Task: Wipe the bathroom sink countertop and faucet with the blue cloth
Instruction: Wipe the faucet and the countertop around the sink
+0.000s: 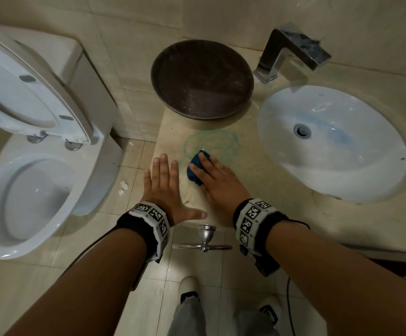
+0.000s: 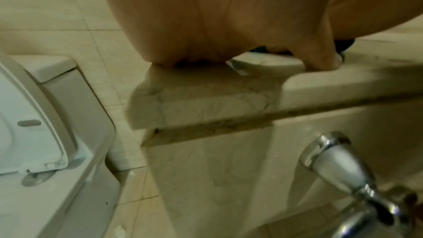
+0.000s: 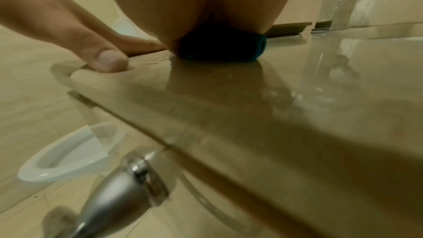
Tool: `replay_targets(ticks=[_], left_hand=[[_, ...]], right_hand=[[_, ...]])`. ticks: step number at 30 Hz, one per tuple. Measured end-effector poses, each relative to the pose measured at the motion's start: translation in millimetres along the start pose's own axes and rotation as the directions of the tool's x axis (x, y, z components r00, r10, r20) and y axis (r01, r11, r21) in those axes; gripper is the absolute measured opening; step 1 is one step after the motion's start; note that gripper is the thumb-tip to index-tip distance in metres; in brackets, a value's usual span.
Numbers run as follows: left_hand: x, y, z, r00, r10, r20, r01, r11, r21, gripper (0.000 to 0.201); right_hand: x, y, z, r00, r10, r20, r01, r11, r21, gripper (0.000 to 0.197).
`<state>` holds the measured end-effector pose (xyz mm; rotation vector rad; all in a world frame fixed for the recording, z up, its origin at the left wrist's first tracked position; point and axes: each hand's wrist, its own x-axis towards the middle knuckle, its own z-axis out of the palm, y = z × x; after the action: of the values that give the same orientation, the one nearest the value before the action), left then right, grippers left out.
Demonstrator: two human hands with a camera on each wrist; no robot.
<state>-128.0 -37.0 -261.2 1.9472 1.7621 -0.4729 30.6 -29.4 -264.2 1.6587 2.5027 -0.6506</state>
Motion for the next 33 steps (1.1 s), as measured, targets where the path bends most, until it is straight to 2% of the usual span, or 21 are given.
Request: replay_targets(ticks=[4, 9, 15, 18, 20, 22, 26, 29, 31, 33], left_hand=[[2.2, 5.7, -2.7, 0.999, -0.043, 0.025, 0.044, 0.999, -0.024, 0.147], [1.7, 4.5, -2.9, 0.999, -0.032, 0.039, 0.034, 0.999, -0.029, 0.148], [3.5, 3.1, -3.0, 0.998, -0.024, 0.056, 0.026, 0.999, -0.035, 0.147], [4.1, 2.3, -2.4, 0.998, -0.019, 0.06, 0.022, 0.999, -0.036, 0.147], [4.2, 2.1, -1.8, 0.998, -0.019, 0.055, 0.021, 0.999, -0.039, 0.147], [4.2, 1.9, -2.4, 0.998, -0.02, 0.059, 0.022, 0.999, -0.038, 0.147], [2.4, 5.3, -7.8, 0.995, -0.045, 0.088, 0.045, 0.999, -0.004, 0.148], [-0.6, 15.2, -22.1, 0.992, -0.089, 0.085, 0.088, 0.996, 0.021, 0.139], [-5.2, 28.9, -38.4, 1.0, -0.03, -0.004, 0.03, 0.999, -0.009, 0.12], [-9.0, 49.6, -57.1, 0.991, 0.053, -0.123, -0.059, 0.997, -0.042, 0.1]], right_hand=[[8.6, 8.9, -7.2, 0.996, 0.088, -0.033, -0.087, 0.996, 0.035, 0.053], [13.0, 26.9, -12.6, 0.981, 0.183, -0.06, -0.181, 0.983, 0.033, 0.052], [8.4, 65.3, -23.1, 0.94, 0.319, -0.119, -0.312, 0.947, 0.071, 0.05], [1.3, 84.1, -31.6, 0.897, 0.423, -0.128, -0.403, 0.902, 0.154, 0.051], [-7.5, 98.8, -39.2, 0.838, 0.54, -0.079, -0.51, 0.826, 0.241, 0.045], [-18.4, 111.2, -46.7, 0.797, 0.603, -0.02, -0.585, 0.781, 0.22, 0.038], [-36.3, 120.1, -57.1, 0.799, 0.599, -0.047, -0.575, 0.785, 0.231, 0.036], [-45.8, 122.5, -71.2, 0.744, 0.651, -0.152, -0.558, 0.73, 0.394, 0.035], [-50.4, 124.2, -84.2, 0.709, 0.677, -0.197, -0.512, 0.686, 0.517, 0.035], [-54.6, 126.7, -97.6, 0.709, 0.674, -0.205, -0.449, 0.656, 0.606, 0.035]])
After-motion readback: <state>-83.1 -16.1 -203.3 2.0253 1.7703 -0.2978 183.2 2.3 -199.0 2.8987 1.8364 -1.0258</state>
